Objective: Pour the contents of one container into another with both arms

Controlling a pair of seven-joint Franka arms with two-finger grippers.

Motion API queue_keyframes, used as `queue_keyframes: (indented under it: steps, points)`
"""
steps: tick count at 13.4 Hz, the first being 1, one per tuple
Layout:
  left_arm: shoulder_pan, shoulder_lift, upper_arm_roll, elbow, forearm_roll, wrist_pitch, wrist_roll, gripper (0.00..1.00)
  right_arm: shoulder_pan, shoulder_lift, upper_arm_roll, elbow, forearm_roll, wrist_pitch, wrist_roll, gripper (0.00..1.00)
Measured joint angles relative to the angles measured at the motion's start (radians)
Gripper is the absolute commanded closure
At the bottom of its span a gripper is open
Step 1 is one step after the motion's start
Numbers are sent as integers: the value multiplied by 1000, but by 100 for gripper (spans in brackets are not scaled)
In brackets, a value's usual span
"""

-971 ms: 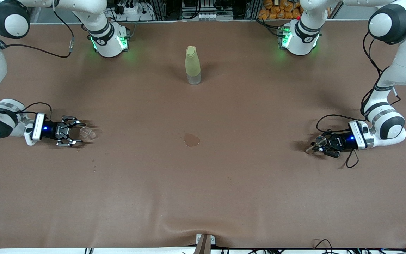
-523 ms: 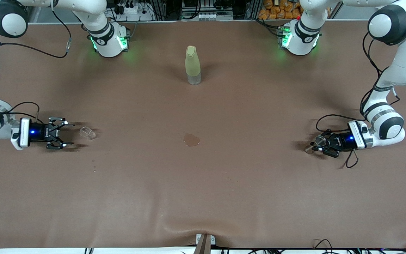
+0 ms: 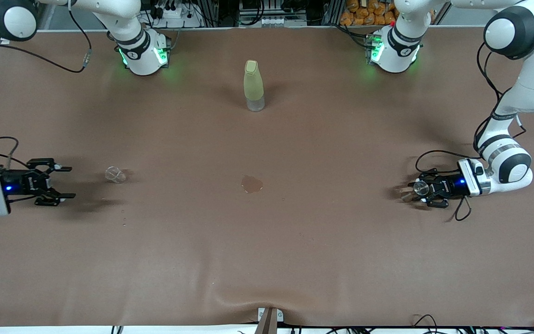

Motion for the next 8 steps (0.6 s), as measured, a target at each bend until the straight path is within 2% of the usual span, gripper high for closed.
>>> queue_keyframes:
  steps: [1,3,8]
  points:
    - [0,0,0,0,0,0,0,37,27,-30,0,8,-5,5,72,0]
    - [1,0,8,1,2,0,0,0,88,-92,0,13,-23,48,217,0]
    - [34,-5,19,58,101,0,-62,0,223,-254,1,19,-160,128,532,0]
